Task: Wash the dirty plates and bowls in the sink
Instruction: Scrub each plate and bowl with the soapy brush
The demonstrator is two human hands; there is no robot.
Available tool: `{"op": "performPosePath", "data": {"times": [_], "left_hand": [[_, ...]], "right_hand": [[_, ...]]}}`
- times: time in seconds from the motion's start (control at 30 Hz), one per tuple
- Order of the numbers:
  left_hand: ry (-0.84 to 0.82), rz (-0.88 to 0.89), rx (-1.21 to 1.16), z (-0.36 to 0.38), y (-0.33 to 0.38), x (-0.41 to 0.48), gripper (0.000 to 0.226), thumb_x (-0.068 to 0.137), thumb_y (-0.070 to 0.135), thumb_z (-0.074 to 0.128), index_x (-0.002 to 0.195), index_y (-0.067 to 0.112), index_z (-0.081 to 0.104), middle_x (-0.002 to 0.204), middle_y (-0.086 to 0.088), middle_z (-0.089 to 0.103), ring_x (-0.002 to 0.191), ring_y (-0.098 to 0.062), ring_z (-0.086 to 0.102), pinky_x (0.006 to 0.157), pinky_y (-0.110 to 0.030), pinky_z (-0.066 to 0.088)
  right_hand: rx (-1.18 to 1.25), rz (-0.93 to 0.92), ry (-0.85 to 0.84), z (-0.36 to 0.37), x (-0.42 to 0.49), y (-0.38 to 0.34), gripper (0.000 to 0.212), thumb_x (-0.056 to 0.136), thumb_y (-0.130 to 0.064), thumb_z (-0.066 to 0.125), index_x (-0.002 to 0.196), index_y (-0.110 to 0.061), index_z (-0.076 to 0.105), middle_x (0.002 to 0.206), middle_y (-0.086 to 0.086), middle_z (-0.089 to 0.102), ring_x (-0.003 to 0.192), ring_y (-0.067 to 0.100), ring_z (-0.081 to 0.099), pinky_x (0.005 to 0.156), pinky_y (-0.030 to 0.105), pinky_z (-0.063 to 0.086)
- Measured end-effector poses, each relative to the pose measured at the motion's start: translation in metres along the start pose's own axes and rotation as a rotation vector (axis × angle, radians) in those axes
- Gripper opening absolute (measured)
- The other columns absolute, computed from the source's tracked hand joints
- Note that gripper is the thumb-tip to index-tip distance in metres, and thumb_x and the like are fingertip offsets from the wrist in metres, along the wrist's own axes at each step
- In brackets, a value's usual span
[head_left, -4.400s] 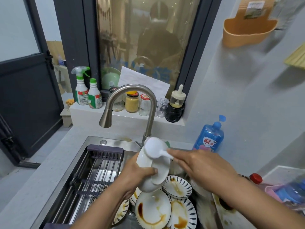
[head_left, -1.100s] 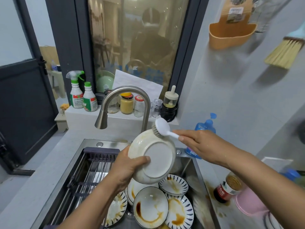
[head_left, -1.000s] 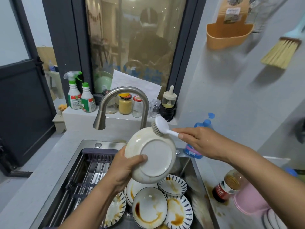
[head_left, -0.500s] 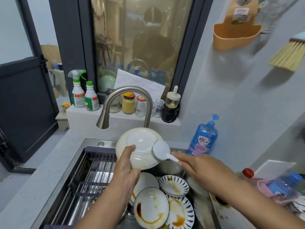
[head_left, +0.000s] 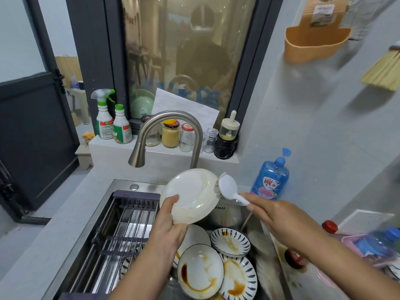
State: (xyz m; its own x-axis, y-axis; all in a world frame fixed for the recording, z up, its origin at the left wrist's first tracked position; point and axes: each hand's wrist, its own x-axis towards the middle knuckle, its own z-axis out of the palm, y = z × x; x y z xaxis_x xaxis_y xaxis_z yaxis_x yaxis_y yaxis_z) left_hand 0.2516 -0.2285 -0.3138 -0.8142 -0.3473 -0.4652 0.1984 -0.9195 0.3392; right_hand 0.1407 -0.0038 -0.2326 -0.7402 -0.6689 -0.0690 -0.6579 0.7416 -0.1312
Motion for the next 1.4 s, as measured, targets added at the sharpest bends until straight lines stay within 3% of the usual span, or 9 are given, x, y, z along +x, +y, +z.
{"op": "performPosePath", "data": {"times": [0.1, 0.17, 0.27, 0.53, 0.63, 0.83, 1.0, 1.2, 1.4], "left_hand": [[-0.060, -0.071, -0.045, -0.010, 0.005, 0.009, 0.064, 0.078, 0.007, 0.069, 0.140, 0.003, 0.052, 0.126, -0.024, 0.068, 0.116, -0.041, 0.064, 0.076, -0.065, 0.058], [-0.112, -0.079, 0.070, -0.012, 0.008, 0.010, 0.066, 0.079, 0.007, 0.075, 0.140, 0.002, 0.053, 0.128, -0.024, 0.068, 0.119, -0.041, 0.064, 0.090, -0.068, 0.052], [-0.242, -0.015, 0.136, -0.013, 0.011, 0.013, 0.067, 0.084, 0.012, 0.082, 0.143, 0.004, 0.052, 0.135, -0.023, 0.063, 0.125, -0.040, 0.062, 0.098, -0.066, 0.050], [-0.307, 0.072, 0.285, 0.002, -0.001, 0.007, 0.057, 0.091, 0.033, 0.063, 0.140, 0.007, 0.054, 0.132, -0.024, 0.065, 0.121, -0.037, 0.065, 0.095, -0.053, 0.057], [-0.288, 0.123, 0.263, 0.000, 0.005, 0.008, 0.076, 0.077, 0.038, 0.084, 0.141, 0.009, 0.055, 0.134, -0.021, 0.065, 0.123, -0.035, 0.064, 0.091, -0.051, 0.058], [-0.255, 0.110, 0.265, 0.004, 0.007, 0.012, 0.058, 0.091, 0.032, 0.062, 0.142, 0.007, 0.052, 0.130, -0.024, 0.067, 0.118, -0.038, 0.067, 0.085, -0.052, 0.060], [-0.289, 0.124, 0.272, 0.001, 0.005, 0.008, 0.052, 0.093, 0.027, 0.058, 0.141, 0.008, 0.054, 0.132, -0.020, 0.067, 0.119, -0.032, 0.067, 0.088, -0.045, 0.060], [-0.249, 0.154, 0.295, -0.002, 0.019, 0.017, 0.053, 0.091, 0.028, 0.062, 0.140, 0.008, 0.053, 0.129, -0.019, 0.068, 0.118, -0.033, 0.067, 0.089, -0.053, 0.059], [-0.275, 0.021, 0.285, -0.017, 0.009, 0.022, 0.051, 0.098, 0.026, 0.059, 0.146, 0.009, 0.050, 0.138, -0.023, 0.061, 0.128, -0.037, 0.060, 0.095, -0.053, 0.056]], "right_hand": [[0.087, 0.035, -0.036, -0.010, 0.015, 0.016, 0.038, 0.103, -0.060, 0.031, 0.139, -0.069, 0.036, 0.121, -0.012, 0.064, 0.111, 0.012, 0.057, 0.091, 0.034, 0.051], [0.126, 0.040, -0.028, -0.017, 0.019, 0.019, 0.037, 0.104, -0.057, 0.034, 0.138, -0.067, 0.040, 0.113, -0.016, 0.064, 0.097, 0.006, 0.056, 0.085, 0.032, 0.051], [0.114, 0.013, 0.003, -0.029, 0.015, 0.006, 0.037, 0.103, -0.060, 0.030, 0.138, -0.068, 0.038, 0.099, -0.022, 0.061, 0.085, 0.003, 0.055, 0.074, 0.028, 0.048], [-0.245, -0.165, -0.039, -0.026, 0.015, -0.050, 0.043, 0.104, -0.063, 0.018, 0.147, -0.061, 0.021, 0.118, 0.002, 0.067, 0.109, 0.030, 0.063, 0.085, 0.043, 0.052], [-0.202, -0.102, -0.088, -0.039, 0.020, -0.036, 0.038, 0.106, -0.058, 0.023, 0.143, -0.062, 0.031, 0.106, -0.003, 0.064, 0.099, 0.024, 0.064, 0.072, 0.037, 0.047], [-0.096, -0.189, -0.198, -0.032, 0.008, -0.054, 0.032, 0.105, -0.060, 0.027, 0.136, -0.067, 0.027, 0.122, -0.012, 0.066, 0.112, 0.021, 0.057, 0.091, 0.042, 0.051], [-0.159, -0.088, -0.082, -0.038, 0.029, -0.043, 0.035, 0.106, -0.057, 0.026, 0.140, -0.063, 0.032, 0.116, 0.000, 0.066, 0.106, 0.027, 0.063, 0.080, 0.040, 0.053], [-0.044, -0.147, -0.261, -0.027, 0.007, -0.048, 0.033, 0.106, -0.054, 0.033, 0.137, -0.062, 0.038, 0.113, -0.012, 0.065, 0.104, 0.014, 0.062, 0.090, 0.041, 0.053], [0.038, -0.039, -0.066, -0.022, 0.035, -0.041, 0.034, 0.105, -0.056, 0.033, 0.137, -0.063, 0.041, 0.123, -0.013, 0.067, 0.114, 0.019, 0.062, 0.092, 0.042, 0.052]]}}
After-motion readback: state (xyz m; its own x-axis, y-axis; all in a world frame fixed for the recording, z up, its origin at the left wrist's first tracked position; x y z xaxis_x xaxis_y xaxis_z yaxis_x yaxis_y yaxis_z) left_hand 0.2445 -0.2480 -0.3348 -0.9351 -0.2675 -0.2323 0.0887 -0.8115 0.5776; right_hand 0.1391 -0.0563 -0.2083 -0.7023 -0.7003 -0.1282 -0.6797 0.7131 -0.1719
